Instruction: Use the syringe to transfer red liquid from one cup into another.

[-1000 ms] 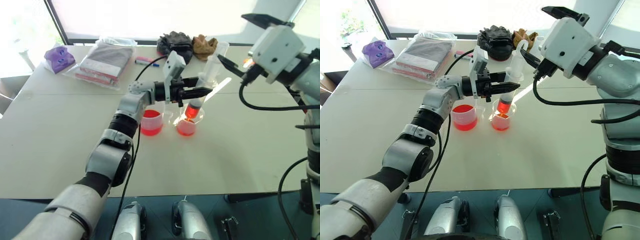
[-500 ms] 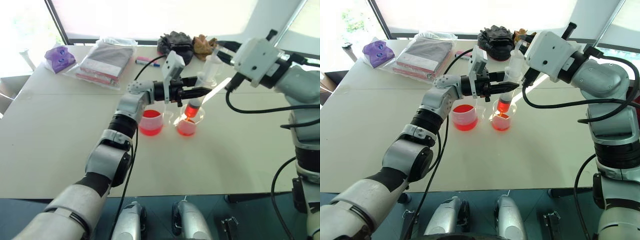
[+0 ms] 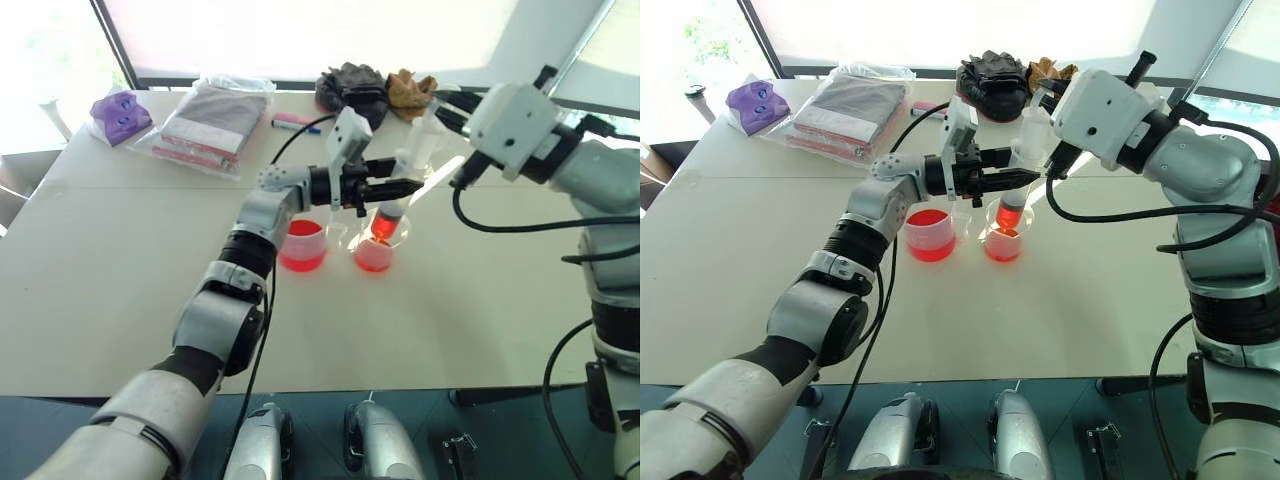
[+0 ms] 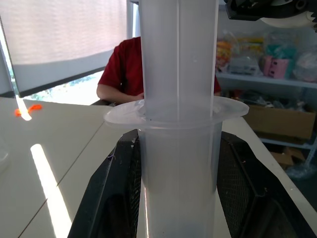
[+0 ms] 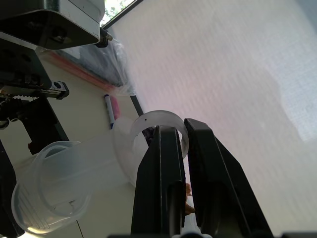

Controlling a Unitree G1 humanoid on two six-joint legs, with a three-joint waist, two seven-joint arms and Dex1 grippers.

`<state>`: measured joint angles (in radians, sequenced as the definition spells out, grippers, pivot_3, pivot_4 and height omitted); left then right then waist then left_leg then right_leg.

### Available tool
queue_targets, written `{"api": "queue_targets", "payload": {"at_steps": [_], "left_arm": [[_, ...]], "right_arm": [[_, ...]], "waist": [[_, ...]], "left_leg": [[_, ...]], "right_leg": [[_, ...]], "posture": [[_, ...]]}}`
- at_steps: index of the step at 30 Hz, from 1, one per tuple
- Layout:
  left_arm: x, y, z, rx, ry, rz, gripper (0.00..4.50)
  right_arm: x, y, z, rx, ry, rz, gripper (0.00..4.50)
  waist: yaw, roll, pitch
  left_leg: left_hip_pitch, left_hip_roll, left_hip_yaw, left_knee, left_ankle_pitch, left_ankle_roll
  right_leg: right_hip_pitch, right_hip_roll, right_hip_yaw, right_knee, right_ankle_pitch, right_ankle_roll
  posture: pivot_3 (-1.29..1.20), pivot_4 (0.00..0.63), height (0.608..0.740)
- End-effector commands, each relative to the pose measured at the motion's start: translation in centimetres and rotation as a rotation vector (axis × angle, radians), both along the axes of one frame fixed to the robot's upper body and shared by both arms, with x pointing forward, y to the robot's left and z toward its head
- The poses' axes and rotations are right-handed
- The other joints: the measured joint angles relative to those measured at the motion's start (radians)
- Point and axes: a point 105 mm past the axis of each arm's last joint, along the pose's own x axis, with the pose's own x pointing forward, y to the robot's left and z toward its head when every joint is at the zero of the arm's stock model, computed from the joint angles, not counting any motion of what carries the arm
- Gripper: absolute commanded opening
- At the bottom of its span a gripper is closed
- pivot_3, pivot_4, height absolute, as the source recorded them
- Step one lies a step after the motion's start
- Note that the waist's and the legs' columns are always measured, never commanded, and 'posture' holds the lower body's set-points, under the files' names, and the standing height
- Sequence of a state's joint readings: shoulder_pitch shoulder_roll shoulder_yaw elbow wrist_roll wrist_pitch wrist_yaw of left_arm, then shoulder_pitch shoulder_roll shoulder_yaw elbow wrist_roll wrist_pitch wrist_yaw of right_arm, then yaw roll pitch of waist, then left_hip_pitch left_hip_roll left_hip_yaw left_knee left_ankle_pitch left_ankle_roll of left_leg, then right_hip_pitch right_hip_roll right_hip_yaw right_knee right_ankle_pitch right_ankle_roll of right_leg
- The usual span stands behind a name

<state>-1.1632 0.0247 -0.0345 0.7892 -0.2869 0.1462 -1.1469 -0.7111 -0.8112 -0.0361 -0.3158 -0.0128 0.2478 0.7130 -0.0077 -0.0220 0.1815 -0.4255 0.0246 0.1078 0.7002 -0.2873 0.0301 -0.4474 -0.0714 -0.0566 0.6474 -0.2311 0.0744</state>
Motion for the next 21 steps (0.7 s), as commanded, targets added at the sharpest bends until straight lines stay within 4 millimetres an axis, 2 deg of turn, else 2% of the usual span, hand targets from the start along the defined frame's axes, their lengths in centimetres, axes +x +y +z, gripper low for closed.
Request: {"api": "queue_targets", "payload": {"at_steps": [1,8,15,21], "left_arm": [[-1.0,-0.4,6.6,-0.166,-0.105,-0.025,1.6],[-1.6,-0.4,8.3,-0.197,-0.126,-0.052,1.6],[-1.6,-0.2,8.3,-0.2,-0.108,-0.051,1.6],[-1.6,-0.1,8.1,-0.182,-0.108,-0.056,1.6]], "right_arm": [[-1.2,2.1,-1.1,-0.026,0.042,0.103,0.03],[-1.4,2.4,-1.5,-0.02,0.058,0.111,0.03],[-1.4,2.7,-2.2,0.002,0.086,0.123,0.03],[-1.0,2.2,-3.2,0.015,0.11,0.105,0.03]], "waist": [[0.0,0.0,0.0],[-0.002,0.0,0.0],[-0.002,0.0,0.0],[-0.001,0.0,0.0]], "left_leg": [[0.0,0.0,0.0,0.0,0.0,0.0],[0.0,0.0,0.0,0.0,0.0,0.0],[0.0,0.0,0.0,0.0,0.0,0.0],[0.0,0.0,0.0,0.0,0.0,0.0]], "right_leg": [[0.0,0.0,0.0,0.0,0.0,0.0],[0.0,0.0,0.0,0.0,0.0,0.0],[0.0,0.0,0.0,0.0,0.0,0.0],[0.0,0.0,0.0,0.0,0.0,0.0]], "posture": [[0.0,0.15,0.74],[0.0,0.15,0.74],[0.0,0.15,0.74],[0.0,0.15,0.74]]}}
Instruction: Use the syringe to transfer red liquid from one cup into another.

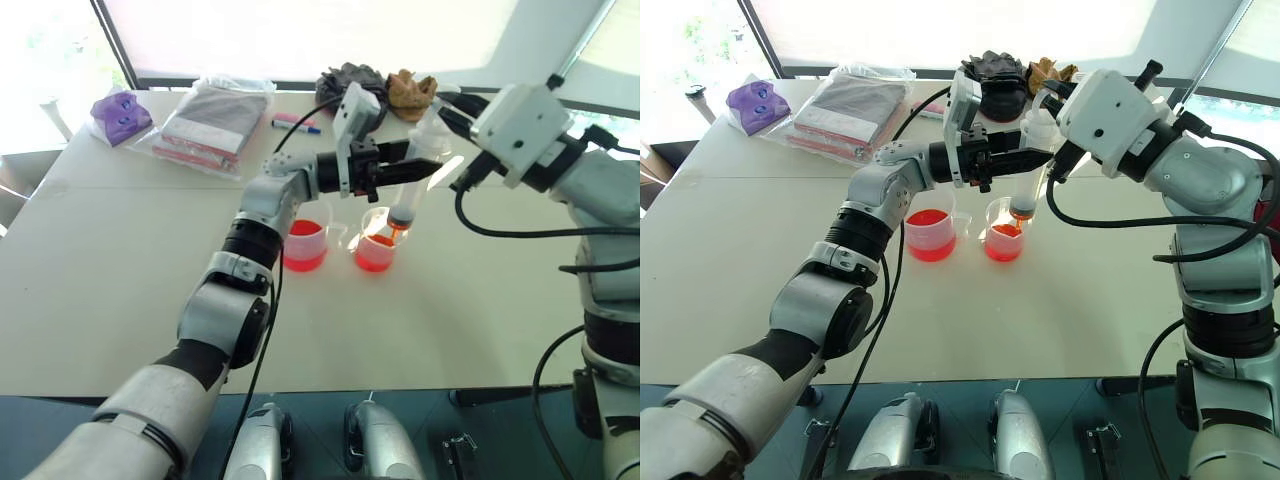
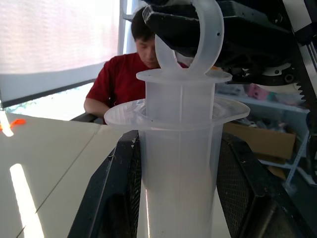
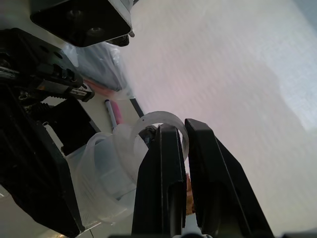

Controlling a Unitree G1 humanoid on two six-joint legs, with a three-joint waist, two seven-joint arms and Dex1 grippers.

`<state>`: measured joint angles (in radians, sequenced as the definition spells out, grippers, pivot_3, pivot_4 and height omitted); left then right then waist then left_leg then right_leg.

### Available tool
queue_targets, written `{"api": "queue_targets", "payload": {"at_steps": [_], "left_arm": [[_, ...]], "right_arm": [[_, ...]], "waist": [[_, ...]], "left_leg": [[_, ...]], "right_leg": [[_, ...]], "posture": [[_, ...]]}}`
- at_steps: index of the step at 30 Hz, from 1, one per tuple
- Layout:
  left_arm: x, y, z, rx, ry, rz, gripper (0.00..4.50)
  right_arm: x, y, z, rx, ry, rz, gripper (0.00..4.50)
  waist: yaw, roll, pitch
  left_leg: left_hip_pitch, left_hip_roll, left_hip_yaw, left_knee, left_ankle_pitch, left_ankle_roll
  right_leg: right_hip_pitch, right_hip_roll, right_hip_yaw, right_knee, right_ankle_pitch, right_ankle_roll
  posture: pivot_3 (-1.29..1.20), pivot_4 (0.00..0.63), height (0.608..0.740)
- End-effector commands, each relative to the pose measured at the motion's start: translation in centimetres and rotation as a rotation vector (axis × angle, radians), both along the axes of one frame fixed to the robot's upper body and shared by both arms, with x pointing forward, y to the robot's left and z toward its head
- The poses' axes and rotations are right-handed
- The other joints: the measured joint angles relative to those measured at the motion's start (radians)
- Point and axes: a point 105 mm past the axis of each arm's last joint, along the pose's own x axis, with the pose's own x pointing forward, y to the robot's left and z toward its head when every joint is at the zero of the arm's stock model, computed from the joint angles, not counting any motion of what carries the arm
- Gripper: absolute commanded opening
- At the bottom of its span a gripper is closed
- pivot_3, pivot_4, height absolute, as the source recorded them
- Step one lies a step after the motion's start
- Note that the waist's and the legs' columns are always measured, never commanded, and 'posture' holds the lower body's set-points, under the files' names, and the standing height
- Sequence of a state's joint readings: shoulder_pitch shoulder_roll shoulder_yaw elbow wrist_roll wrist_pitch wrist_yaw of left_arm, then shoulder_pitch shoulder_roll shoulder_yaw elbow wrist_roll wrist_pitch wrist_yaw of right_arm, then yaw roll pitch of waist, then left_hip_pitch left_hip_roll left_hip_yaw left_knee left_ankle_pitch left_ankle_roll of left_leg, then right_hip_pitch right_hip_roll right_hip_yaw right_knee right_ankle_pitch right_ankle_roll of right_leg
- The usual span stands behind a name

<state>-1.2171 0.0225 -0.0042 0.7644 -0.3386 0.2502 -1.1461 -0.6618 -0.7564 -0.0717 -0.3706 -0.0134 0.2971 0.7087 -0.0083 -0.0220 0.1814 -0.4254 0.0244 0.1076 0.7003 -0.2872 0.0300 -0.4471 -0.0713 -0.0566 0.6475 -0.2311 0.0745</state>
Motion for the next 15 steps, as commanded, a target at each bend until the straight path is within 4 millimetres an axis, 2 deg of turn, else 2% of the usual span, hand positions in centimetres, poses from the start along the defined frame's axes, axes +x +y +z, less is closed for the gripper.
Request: {"api": "queue_targets", "payload": {"at_steps": [1,10,15], "left_arm": [[-1.29,0.24,5.77,-0.14,-0.147,-0.014,1.6],[-1.21,0.63,5.54,-0.098,-0.157,-0.013,1.6],[-1.12,1.04,5.55,-0.091,-0.165,-0.003,1.6]], "right_arm": [[-0.57,2.14,-2.49,-0.045,0.083,0.106,0.03],[-0.54,2.41,-3.07,-0.021,0.094,0.108,0.03],[-0.37,2.02,-2.48,-0.014,0.064,0.087,0.03]], "waist": [[-0.001,0.0,0.0],[-0.001,0.0,0.0],[-0.001,0.0,0.0]], "left_leg": [[0.0,0.0,0.0,0.0,0.0,0.0],[0.0,0.0,0.0,0.0,0.0,0.0],[0.0,0.0,0.0,0.0,0.0,0.0]], "right_leg": [[0.0,0.0,0.0,0.0,0.0,0.0],[0.0,0.0,0.0,0.0,0.0,0.0],[0.0,0.0,0.0,0.0,0.0,0.0]], "posture": [[0.0,0.15,0.74],[0.0,0.15,0.74],[0.0,0.15,0.74]]}}
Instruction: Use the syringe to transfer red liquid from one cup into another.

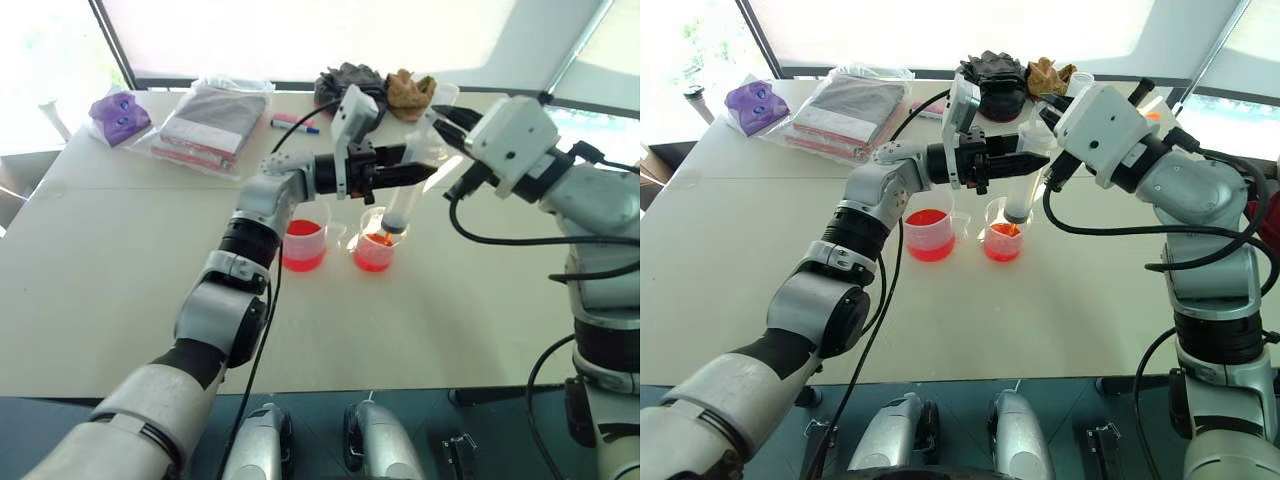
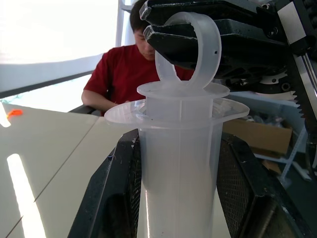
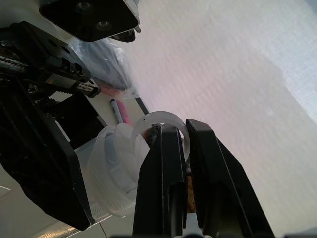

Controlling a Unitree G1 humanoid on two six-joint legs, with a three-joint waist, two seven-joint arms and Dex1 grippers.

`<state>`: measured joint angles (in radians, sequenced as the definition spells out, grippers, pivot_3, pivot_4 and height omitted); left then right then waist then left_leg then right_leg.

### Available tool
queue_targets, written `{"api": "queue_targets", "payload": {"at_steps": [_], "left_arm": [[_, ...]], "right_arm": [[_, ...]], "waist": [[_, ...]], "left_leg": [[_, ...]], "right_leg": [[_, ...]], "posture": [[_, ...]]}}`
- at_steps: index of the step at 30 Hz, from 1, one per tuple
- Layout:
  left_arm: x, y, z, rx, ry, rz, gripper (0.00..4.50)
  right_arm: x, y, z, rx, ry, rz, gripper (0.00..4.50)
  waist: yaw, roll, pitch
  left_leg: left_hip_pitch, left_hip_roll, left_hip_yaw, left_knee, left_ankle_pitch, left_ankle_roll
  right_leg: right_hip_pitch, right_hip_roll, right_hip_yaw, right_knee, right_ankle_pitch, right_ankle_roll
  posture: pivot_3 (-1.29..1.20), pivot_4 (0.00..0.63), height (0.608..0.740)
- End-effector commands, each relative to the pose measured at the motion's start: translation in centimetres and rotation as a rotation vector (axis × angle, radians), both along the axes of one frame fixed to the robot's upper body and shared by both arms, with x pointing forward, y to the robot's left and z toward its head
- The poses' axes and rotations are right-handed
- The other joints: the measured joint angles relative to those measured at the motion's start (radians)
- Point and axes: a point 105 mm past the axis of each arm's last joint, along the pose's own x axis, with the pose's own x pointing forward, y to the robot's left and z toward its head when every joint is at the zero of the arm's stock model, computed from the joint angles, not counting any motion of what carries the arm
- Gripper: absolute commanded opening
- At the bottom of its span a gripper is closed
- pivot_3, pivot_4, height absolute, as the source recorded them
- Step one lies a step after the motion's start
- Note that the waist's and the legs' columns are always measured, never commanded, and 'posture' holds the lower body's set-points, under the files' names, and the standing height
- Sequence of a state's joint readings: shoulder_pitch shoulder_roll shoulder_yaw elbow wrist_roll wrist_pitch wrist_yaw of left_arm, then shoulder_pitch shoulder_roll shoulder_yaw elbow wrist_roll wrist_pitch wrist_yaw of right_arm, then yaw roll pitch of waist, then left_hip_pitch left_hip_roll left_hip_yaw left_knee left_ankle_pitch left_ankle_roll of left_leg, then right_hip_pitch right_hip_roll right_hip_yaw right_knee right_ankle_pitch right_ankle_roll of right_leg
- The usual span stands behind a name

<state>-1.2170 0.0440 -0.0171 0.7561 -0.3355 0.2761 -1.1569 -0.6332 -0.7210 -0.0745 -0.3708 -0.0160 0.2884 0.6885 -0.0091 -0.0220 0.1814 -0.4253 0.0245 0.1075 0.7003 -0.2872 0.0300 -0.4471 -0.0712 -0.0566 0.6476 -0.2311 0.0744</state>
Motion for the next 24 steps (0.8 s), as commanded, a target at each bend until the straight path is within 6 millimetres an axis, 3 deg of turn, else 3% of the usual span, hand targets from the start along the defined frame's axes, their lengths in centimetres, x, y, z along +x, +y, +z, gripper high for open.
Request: {"api": "queue_targets", "payload": {"at_steps": [1,6,7,8,15,24], "left_arm": [[-1.2,0.7,5.8,-0.121,-0.173,-0.004,1.6],[-1.2,1.0,5.7,-0.114,-0.18,0.005,1.6],[-1.2,1.0,5.6,-0.113,-0.18,0.006,1.6],[-1.2,1.0,5.5,-0.112,-0.179,0.007,1.6],[-1.2,1.0,5.3,-0.12,-0.169,0.012,1.6],[-1.5,1.2,7.0,-0.184,-0.138,0.003,1.6]], "right_arm": [[-0.5,1.8,-1.6,-0.05,0.045,0.082,0.03],[-0.3,0.9,-0.9,-0.051,0.019,0.05,0.03],[-0.3,0.5,-0.7,-0.05,0.013,0.038,0.72],[-0.2,0.3,-0.6,-0.05,0.009,0.03,0.94],[-0.4,-2.3,0.2,-0.031,-0.015,-0.066,4.4],[-2.4,-5.1,2.6,0.228,0.012,-0.092,4.46]], "waist": [[0.0,0.0,0.0],[0.0,0.0,0.0],[0.0,0.0,0.0],[0.0,0.0,0.0],[0.003,0.0,0.0],[0.002,0.0,0.0]], "left_leg": [[0.0,0.0,0.0,0.0,0.0,0.0],[0.0,0.0,0.0,0.0,0.0,0.0],[0.0,0.0,0.0,0.0,0.0,0.0],[0.0,0.0,0.0,0.0,0.0,0.0],[0.0,0.0,0.0,0.0,0.0,0.0],[0.001,0.0,-0.001,0.0,0.0,0.0]], "right_leg": [[0.0,0.0,0.0,0.0,0.0,0.0],[0.0,0.0,0.0,0.0,0.0,0.0],[0.0,0.0,0.0,0.0,0.0,0.0],[0.0,0.0,0.0,0.0,0.0,0.0],[0.0,0.0,0.0,0.0,0.0,0.0],[0.001,0.0,0.0,0.0,0.0,0.0]], "posture": [[0.0,0.15,0.74],[0.0,0.15,0.74],[0.0,0.15,0.74],[0.0,0.15,0.74],[0.0,0.15,0.74],[0.0,0.15,0.74]]}}
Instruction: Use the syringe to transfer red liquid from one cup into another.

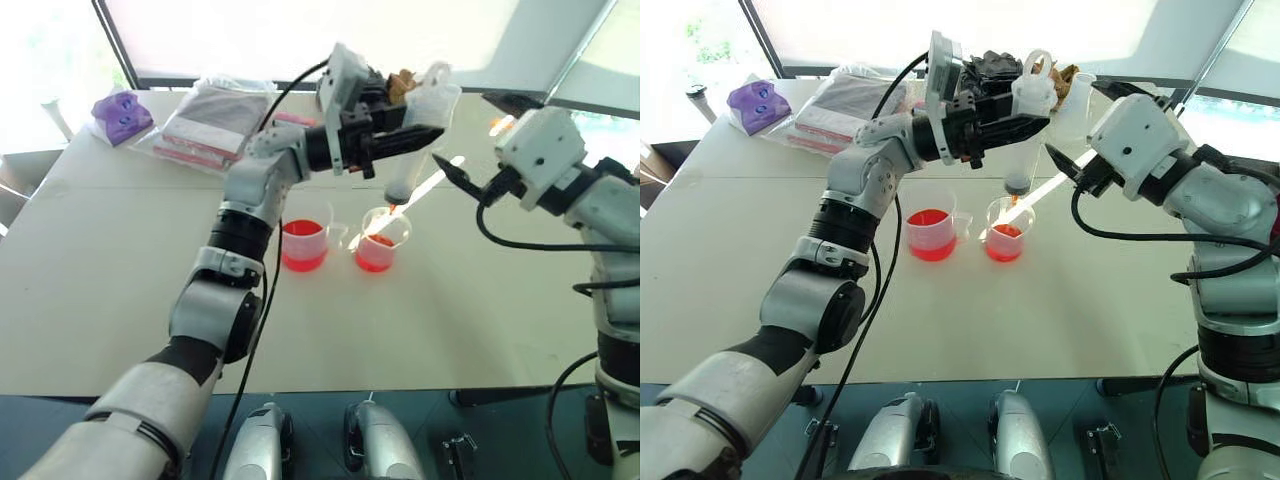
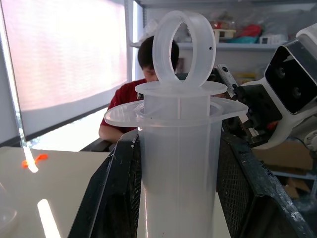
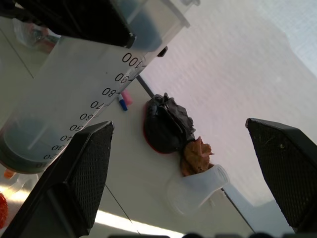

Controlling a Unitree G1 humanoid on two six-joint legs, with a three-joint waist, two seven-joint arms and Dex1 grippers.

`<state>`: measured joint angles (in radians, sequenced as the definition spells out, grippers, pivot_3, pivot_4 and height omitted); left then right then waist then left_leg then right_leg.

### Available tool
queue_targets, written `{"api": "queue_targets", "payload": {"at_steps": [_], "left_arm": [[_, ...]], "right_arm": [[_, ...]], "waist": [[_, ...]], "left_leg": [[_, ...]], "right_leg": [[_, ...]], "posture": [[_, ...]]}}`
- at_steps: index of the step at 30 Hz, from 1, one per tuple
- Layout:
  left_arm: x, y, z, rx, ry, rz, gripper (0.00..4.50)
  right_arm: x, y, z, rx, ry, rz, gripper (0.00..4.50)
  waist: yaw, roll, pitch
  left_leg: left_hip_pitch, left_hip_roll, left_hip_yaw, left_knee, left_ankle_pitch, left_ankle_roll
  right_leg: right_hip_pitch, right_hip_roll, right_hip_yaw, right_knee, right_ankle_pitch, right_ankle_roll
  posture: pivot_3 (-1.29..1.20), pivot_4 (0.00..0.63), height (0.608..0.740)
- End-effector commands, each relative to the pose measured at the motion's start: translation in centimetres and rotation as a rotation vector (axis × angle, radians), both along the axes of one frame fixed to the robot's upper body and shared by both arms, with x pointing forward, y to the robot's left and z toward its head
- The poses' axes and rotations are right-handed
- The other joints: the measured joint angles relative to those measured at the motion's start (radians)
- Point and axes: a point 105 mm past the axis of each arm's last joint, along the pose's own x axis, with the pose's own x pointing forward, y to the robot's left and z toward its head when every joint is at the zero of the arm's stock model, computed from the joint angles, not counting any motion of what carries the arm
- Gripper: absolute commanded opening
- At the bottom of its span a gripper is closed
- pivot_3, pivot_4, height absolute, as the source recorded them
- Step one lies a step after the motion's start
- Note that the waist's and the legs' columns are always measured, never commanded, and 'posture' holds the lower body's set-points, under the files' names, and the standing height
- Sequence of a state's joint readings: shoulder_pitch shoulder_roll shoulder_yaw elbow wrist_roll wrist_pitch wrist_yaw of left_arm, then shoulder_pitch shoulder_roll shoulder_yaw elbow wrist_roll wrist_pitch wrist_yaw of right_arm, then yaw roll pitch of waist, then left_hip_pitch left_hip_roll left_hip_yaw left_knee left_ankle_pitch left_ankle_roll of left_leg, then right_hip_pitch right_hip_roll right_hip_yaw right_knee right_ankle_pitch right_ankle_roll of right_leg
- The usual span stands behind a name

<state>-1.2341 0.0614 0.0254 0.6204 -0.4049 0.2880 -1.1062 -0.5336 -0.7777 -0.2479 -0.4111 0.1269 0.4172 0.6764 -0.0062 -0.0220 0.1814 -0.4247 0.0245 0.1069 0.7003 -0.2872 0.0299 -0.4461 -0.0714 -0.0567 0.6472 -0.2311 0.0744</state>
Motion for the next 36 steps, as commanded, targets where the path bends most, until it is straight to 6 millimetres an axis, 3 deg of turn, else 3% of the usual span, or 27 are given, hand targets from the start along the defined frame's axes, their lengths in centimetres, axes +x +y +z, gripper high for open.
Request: {"api": "queue_targets", "payload": {"at_steps": [1,6,9,11,15,18,20,25,28,34,36], "left_arm": [[-0.7,0.5,3.1,-0.065,-0.021,-0.016,1.6],[1.0,2.2,6.1,-0.036,0.012,0.165,1.6],[3.2,6.5,9.5,-0.021,0.077,0.397,1.6],[4.4,8.9,9.6,0.031,0.144,0.517,1.6],[6.4,13.8,5.8,0.223,0.405,0.722,1.6],[6.3,17.5,0.5,0.37,0.658,0.824,1.6],[5.7,18.9,-2.2,0.43,0.784,0.862,1.6],[3.4,20.1,-7.2,0.515,0.978,0.879,1.6],[2.0,20.6,-11.1,0.602,1.036,0.9,1.6],[1.2,20.5,-12.9,0.603,1.067,0.886,1.6],[1.1,20.7,-13.1,0.609,1.072,0.892,2.55]], "right_arm": [[-1.6,-1.1,2.7,0.099,-0.074,-0.018,4.46],[-2.0,-3.2,3.5,0.137,-0.092,-0.089,4.46],[-2.4,-3.9,4.2,0.148,-0.102,-0.094,4.46],[-2.7,-2.9,4.3,0.163,-0.078,-0.035,4.46],[-3.4,1.1,3.6,0.193,0.027,0.167,4.46],[-4.1,4.7,2.1,0.182,0.132,0.334,4.46],[-4.6,6.2,1.1,0.166,0.206,0.413,4.46],[-5.7,8.0,-1.6,0.145,0.395,0.543,4.46],[-6.5,9.2,-2.9,0.143,0.47,0.605,4.46],[-6.5,9.8,-3.2,0.16,0.489,0.622,4.46],[-6.3,9.9,-3.3,0.161,0.49,0.618,4.5]], "waist": [[-0.002,0.0,0.0],[-0.004,0.0,0.0],[-0.007,0.0,0.0],[-0.011,0.0,0.0],[-0.01,0.001,0.0],[-0.006,0.001,0.0],[-0.007,0.001,0.0],[0.0,-0.001,0.001],[-0.002,-0.001,0.001],[-0.001,-0.002,0.001],[-0.003,-0.002,0.001]], "left_leg": [[0.0,0.0,0.0,0.0,0.0,0.0],[0.0,0.0,0.0,0.0,0.0,0.0],[0.0,0.0,-0.001,0.0,0.0,0.001],[0.001,0.0,0.0,-0.001,0.0,0.001],[0.006,0.001,0.0,-0.002,0.0,0.0],[0.006,0.002,0.0,-0.002,0.0,0.0],[0.006,0.002,0.0,-0.002,0.0,0.0],[-0.001,0.001,-0.002,0.0,0.003,-0.006],[-0.001,0.0,-0.002,0.0,0.003,-0.006],[0.0,-0.001,-0.003,0.0,0.004,-0.005],[0.002,-0.002,-0.003,0.0,0.004,-0.004]], "right_leg": [[0.0,0.0,0.0,0.0,0.0,0.0],[0.0,0.0,0.0,0.0,0.0,0.0],[0.0,0.0,0.0,0.0,0.0,0.0],[0.0,0.001,0.0,0.0,0.0,0.0],[0.003,0.002,0.0,0.002,0.0,0.0],[0.004,0.003,0.0,0.002,0.0,0.0],[0.003,0.002,0.001,0.002,0.0,0.0],[0.001,0.0,0.0,0.001,0.0,0.0],[0.001,-0.002,0.0,0.0,0.0,0.0],[0.001,-0.006,-0.001,0.002,0.0,0.0],[0.002,-0.006,-0.001,0.002,0.0,0.0]], "posture": [[0.0,0.15,0.74],[0.0,0.15,0.74],[0.0,0.15,0.74],[0.0,0.15,0.74],[0.0,0.15,0.74],[0.0,0.15,0.74],[0.0,0.15,0.74],[0.0,0.15,0.74],[0.0,0.15,0.74],[0.0,0.15,0.74],[0.0,0.15,0.74]]}}
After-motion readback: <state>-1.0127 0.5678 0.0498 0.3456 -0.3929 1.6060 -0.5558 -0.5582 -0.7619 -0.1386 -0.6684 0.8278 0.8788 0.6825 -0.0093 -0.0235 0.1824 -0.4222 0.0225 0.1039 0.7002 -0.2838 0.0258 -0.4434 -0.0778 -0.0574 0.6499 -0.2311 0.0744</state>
